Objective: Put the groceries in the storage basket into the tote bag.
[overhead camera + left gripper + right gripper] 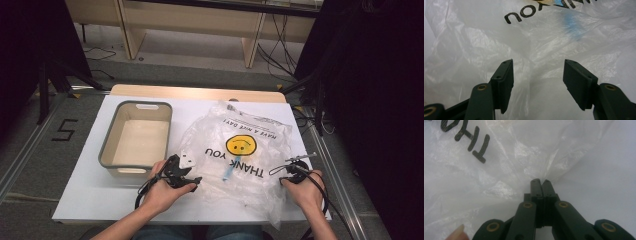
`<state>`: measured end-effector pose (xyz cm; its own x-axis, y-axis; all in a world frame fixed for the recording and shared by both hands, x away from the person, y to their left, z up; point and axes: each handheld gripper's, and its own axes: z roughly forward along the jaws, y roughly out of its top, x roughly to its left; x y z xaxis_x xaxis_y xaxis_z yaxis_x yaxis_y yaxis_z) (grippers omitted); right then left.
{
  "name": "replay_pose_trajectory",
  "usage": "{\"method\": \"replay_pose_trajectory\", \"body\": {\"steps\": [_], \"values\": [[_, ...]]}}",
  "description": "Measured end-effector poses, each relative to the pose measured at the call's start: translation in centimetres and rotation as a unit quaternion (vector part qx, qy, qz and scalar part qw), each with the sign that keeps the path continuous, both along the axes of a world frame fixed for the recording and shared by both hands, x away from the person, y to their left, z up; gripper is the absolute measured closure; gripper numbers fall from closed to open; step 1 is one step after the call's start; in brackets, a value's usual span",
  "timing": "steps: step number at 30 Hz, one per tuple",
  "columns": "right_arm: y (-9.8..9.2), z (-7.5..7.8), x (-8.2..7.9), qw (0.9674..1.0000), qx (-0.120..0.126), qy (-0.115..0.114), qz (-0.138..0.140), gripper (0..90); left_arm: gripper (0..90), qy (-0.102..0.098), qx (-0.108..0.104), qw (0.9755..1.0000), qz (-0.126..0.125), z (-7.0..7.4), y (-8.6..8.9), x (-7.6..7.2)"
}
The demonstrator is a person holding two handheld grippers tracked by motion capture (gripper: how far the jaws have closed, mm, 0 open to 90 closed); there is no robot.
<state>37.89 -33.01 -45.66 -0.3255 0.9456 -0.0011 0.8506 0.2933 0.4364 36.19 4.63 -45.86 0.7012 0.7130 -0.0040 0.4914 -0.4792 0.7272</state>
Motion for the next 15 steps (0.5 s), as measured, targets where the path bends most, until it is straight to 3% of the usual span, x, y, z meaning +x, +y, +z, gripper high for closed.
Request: {"method": "replay_pose_trajectory", "body": {"steps": [5,10,15], "values": [[-0.6,0.2,1.5,0.9990,-0.006,-0.044,-0.012,90.0,41.4,-0.013,-0.004,0.9999,-0.002,0.6,-0.2,-0.1],[-1.0,0.3,3.0,0.9970,0.002,-0.068,-0.036,90.0,41.0,-0.035,-0.013,0.9993,0.000,1.8,-0.2,-0.2],[-1.8,0.3,4.2,0.9946,0.005,-0.076,-0.071,90.0,39.7,-0.038,-0.020,0.9990,0.007,2.4,0.4,-0.1]]}}
